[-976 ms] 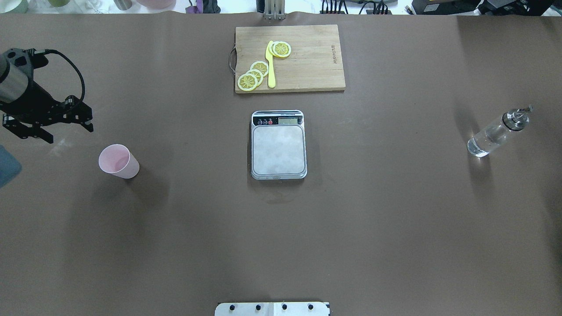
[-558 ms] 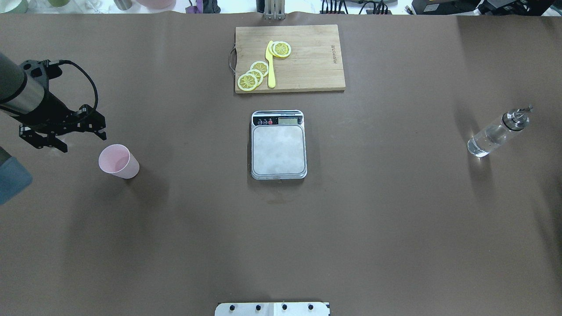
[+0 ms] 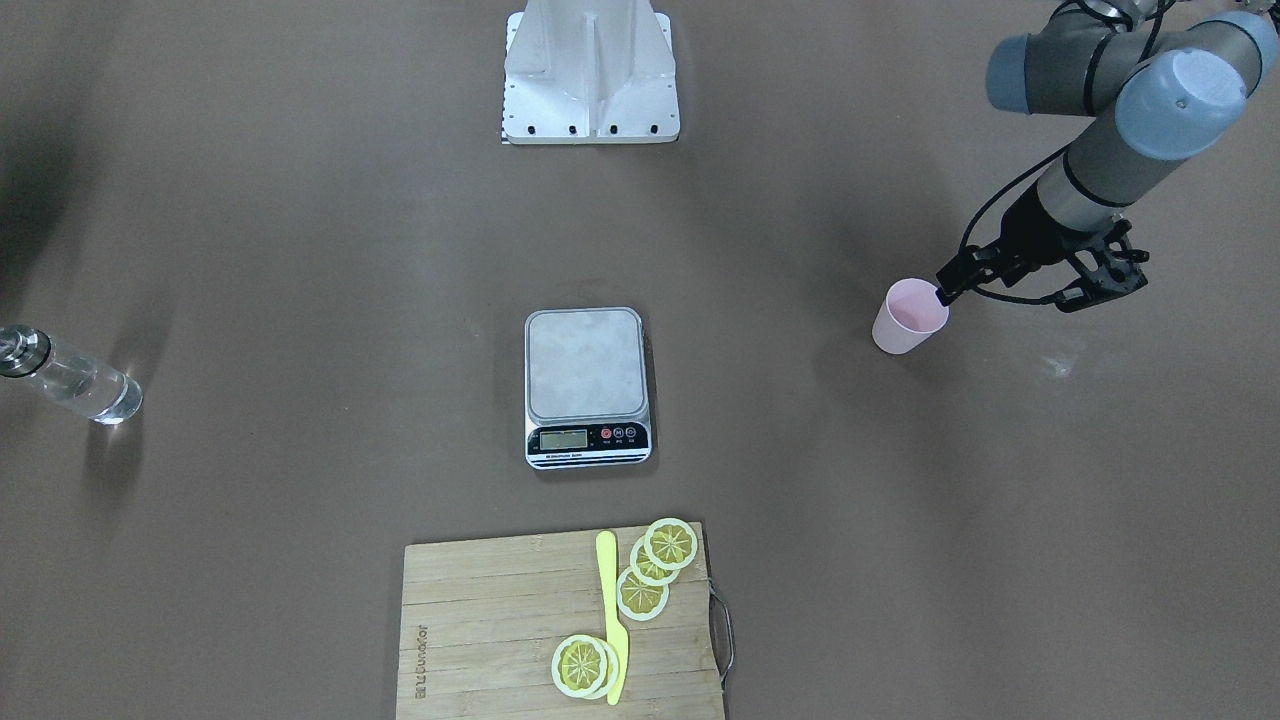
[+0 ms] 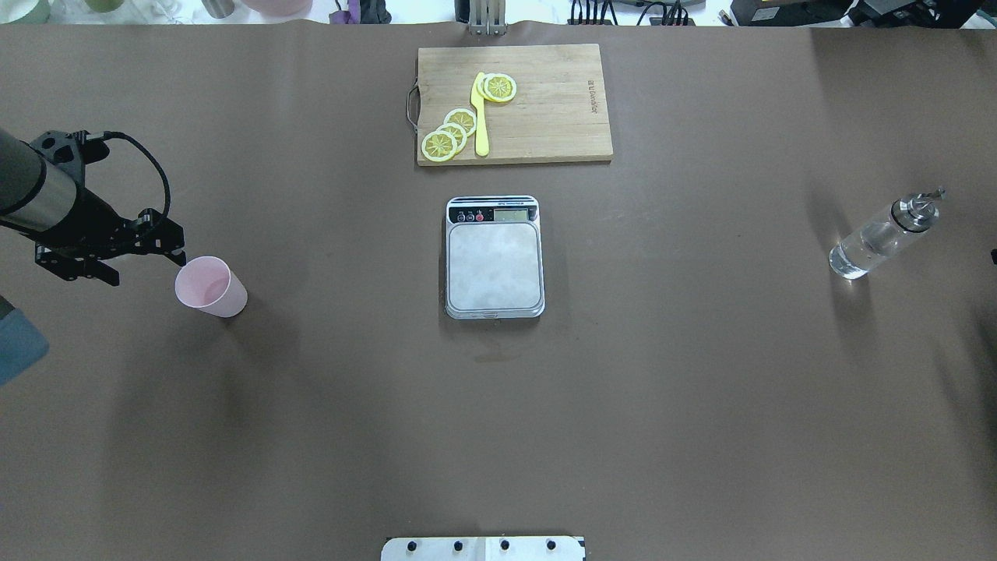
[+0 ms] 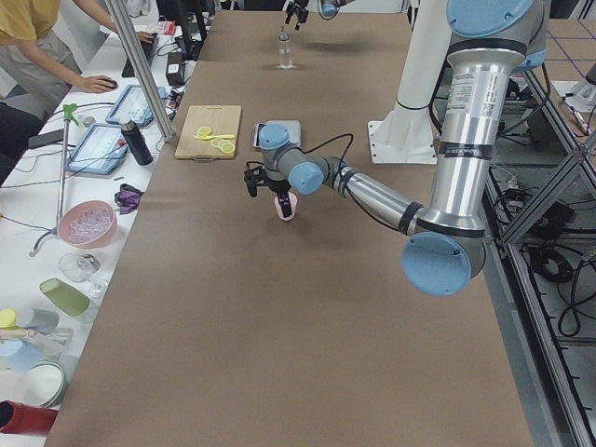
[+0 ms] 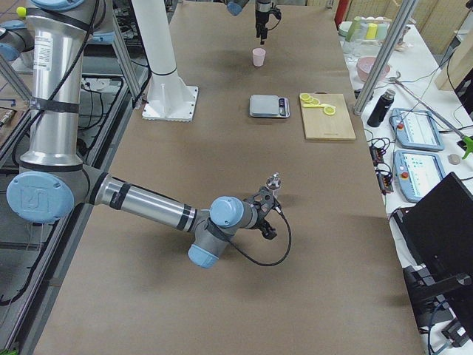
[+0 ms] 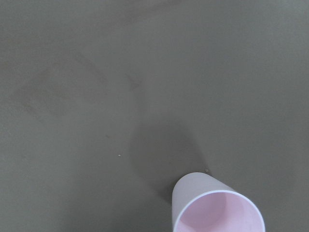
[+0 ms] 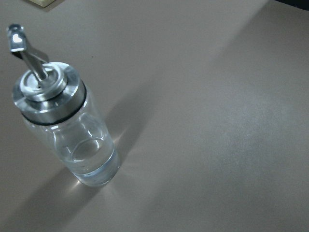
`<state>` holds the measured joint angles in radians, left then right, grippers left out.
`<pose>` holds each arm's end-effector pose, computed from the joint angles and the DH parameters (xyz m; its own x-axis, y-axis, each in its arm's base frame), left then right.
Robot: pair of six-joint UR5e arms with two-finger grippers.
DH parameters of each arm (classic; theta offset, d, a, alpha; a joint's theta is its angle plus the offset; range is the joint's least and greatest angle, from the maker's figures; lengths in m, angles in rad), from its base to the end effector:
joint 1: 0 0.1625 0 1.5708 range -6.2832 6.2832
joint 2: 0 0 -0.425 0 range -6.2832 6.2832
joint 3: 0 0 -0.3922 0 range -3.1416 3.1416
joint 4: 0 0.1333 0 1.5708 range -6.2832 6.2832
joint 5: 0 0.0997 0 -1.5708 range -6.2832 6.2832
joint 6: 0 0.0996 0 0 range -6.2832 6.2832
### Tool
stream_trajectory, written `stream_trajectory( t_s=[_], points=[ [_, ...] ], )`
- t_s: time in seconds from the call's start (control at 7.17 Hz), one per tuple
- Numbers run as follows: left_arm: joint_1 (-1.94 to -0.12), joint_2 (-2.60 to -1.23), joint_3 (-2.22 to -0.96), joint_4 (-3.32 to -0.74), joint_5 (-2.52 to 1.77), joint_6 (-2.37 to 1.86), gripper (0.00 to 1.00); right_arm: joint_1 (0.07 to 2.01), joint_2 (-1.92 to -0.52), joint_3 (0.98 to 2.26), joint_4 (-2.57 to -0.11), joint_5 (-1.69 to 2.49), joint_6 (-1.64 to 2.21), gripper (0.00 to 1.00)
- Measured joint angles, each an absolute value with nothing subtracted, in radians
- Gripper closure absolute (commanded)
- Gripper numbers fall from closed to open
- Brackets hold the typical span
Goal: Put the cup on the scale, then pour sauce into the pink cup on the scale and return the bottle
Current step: 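Move the left gripper down toward the pink cup, then close the left gripper on the pink cup while the right reaches the bottle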
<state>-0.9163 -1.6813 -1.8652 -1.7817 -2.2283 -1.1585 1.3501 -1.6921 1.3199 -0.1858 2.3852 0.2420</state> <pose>0.2678 -0.4680 0.4372 0.6208 -0.2880 -0.7291 0.1793 0.9576 -0.2256 -0.0336 -0.4277 0.6786 0.5468 -0.6065 0.5772 -0.0156 0.6819 0.7313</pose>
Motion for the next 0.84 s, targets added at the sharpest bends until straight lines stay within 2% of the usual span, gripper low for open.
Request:
stream_trajectory(
  t_s=[0.84],
  points=[
    [-0.877,-1.677,-1.873,-1.803,-2.185,-1.217,0.08,1.288,-1.635,1.298,-0.124,2.375,0.258,0.0]
  ],
)
